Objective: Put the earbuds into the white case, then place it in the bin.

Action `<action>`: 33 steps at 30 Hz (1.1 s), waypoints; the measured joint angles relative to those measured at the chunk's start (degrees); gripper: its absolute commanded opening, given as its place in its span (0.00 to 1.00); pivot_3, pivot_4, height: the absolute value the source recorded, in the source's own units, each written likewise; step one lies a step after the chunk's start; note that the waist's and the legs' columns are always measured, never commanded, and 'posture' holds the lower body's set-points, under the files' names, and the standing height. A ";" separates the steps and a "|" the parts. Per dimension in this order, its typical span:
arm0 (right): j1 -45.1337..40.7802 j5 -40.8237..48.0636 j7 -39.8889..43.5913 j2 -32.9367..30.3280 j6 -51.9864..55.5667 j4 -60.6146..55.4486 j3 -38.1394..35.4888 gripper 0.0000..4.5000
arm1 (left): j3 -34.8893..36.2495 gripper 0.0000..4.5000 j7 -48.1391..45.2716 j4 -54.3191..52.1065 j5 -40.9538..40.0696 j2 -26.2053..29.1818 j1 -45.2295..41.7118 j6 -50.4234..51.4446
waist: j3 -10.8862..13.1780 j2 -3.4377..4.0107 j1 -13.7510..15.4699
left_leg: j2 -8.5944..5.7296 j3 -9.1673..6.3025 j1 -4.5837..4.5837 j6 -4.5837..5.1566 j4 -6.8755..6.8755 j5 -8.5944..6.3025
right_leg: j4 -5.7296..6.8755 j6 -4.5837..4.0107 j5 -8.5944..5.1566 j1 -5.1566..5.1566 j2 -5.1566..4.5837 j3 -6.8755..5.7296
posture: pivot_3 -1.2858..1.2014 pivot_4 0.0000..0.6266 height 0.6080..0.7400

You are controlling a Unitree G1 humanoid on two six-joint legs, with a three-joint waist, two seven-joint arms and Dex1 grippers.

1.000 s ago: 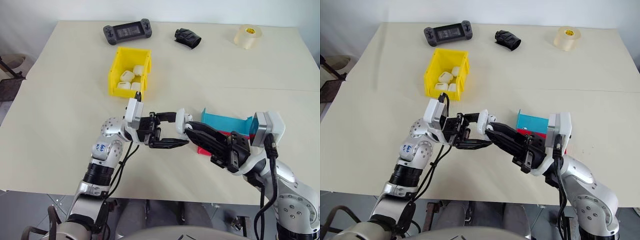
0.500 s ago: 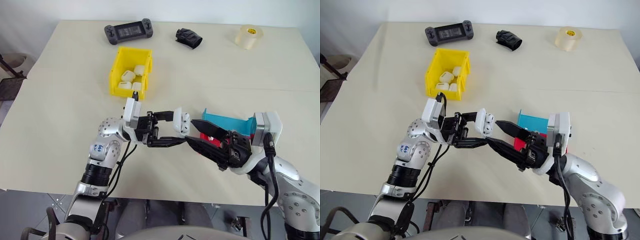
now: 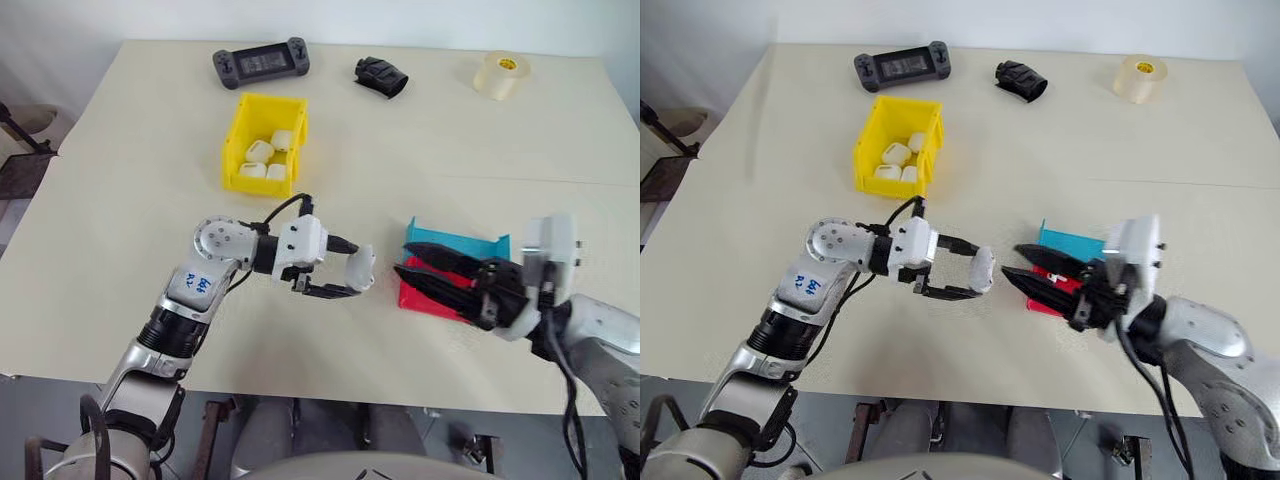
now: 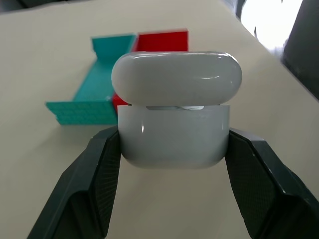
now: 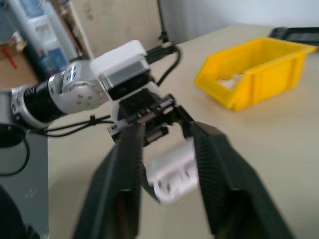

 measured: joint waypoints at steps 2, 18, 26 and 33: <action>-3.23 -0.95 -2.02 1.00 1.22 -0.04 3.18 0.01 | -1.10 0.62 0.03 -0.52 1.13 0.22 -0.29 0.43 | 0.00 0.00 0.00 | 0.03 -0.02 -0.02 0.00 0.00 0.00 | -0.01 0.00 0.00 -0.02 0.00 -0.01 | 0.52 0.24 1.00; -0.90 -9.55 -0.91 -3.48 8.26 1.60 8.00 0.01 | -1.96 0.62 0.57 -4.07 2.15 1.42 0.02 4.93 | 0.01 -0.02 0.17 | 0.00 -0.04 -0.10 0.02 0.01 0.00 | 0.02 0.00 0.00 -0.04 -0.03 -0.03 | 0.52 0.24 1.00; 11.97 -9.07 10.16 1.44 -2.40 5.84 -2.57 0.01 | 6.90 0.62 4.61 -4.84 -5.16 -0.73 2.67 5.98 | 0.02 -0.06 -0.15 | 0.07 -0.02 -0.04 0.04 -0.02 0.02 | 0.06 0.00 0.00 -0.03 0.03 -0.02 | 0.52 0.24 1.00; 16.29 -11.09 10.01 6.56 -11.46 5.04 -10.82 0.36 | 19.70 0.62 27.16 -6.73 -5.51 -4.50 8.42 16.04 | 0.02 -0.06 0.19 | 0.05 -0.05 0.00 0.02 0.01 0.02 | 0.11 0.00 0.00 -0.01 -0.01 -0.01 | 0.52 0.24 1.00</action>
